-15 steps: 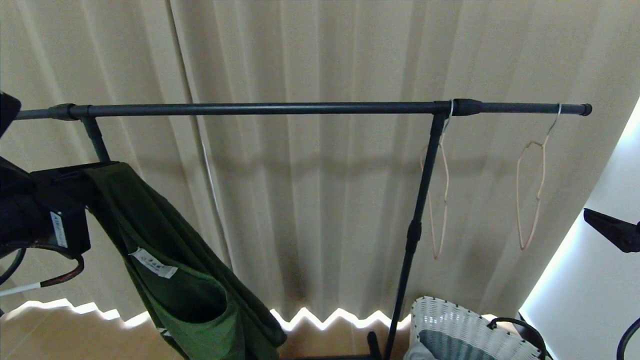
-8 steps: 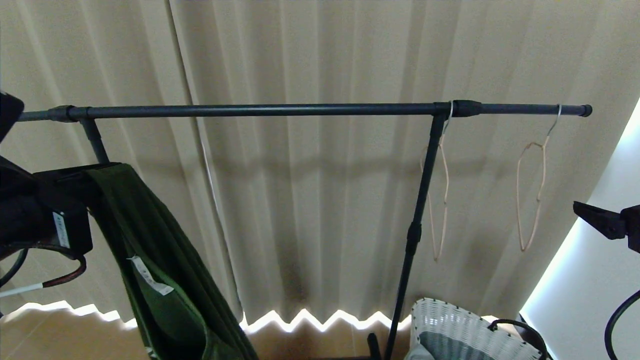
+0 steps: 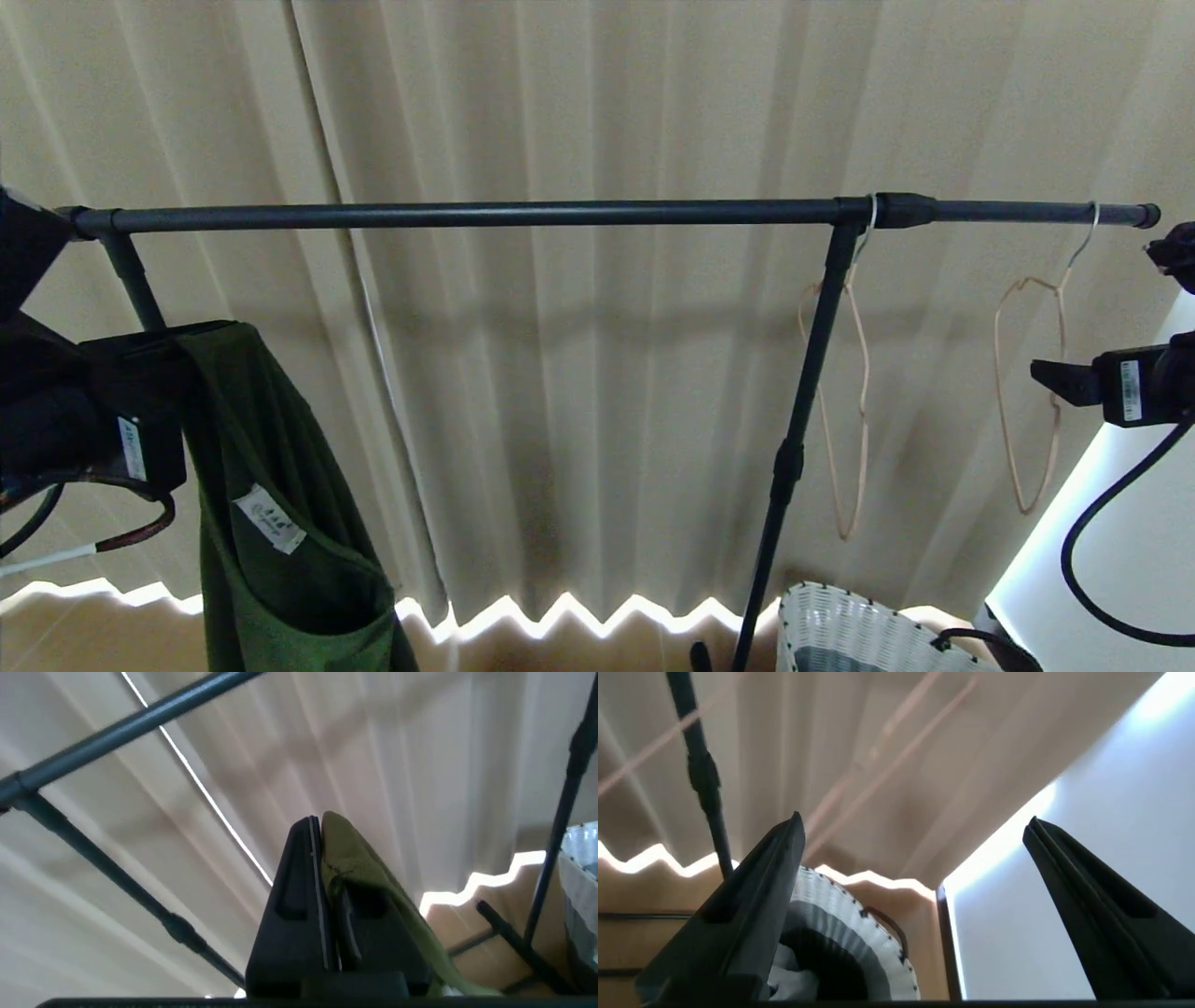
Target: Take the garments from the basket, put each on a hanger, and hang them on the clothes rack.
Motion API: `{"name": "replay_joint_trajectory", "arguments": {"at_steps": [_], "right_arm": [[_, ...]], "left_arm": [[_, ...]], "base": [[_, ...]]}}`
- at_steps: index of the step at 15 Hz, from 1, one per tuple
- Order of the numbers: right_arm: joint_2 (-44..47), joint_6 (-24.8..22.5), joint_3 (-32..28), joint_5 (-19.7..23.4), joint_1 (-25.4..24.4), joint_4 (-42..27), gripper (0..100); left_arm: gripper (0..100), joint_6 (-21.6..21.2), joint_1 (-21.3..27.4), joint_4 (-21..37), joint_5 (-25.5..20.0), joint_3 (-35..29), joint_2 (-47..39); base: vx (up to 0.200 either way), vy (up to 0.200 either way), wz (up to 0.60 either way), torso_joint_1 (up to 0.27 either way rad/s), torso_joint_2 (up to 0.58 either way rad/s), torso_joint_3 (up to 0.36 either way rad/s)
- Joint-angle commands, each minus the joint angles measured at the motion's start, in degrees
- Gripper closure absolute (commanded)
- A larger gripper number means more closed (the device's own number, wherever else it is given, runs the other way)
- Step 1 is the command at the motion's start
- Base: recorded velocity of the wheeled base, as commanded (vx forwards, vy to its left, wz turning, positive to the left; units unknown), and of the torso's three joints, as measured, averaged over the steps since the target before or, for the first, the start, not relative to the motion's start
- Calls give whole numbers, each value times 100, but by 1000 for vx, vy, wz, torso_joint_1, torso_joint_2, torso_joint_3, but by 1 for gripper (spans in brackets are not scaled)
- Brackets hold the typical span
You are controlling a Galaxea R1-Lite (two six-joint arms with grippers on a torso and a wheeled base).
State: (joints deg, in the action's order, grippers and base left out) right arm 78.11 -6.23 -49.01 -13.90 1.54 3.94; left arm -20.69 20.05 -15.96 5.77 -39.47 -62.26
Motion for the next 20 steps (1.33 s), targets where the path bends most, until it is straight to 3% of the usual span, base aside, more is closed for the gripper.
{"name": "replay_joint_trajectory", "arguments": {"at_steps": [1,5,10,20], "right_arm": [[689,148,-215,-175,198,2,0],[917,342,-276,-175,470,2,0],[1207,808,-478,-157,400,46,0],[1471,1150,-707,-157,330,11,0]], "left_arm": [[100,-5,-1,-373,3,212,-14],[100,-208,-37,-443,3,212,-14],[100,-216,-45,-443,12,194,3],[100,-208,-45,-452,12,194,47]], "base": [[0,0,0,0,0,0],[0,0,0,0,0,0],[0,0,0,0,0,0],[0,0,0,0,0,0]]}}
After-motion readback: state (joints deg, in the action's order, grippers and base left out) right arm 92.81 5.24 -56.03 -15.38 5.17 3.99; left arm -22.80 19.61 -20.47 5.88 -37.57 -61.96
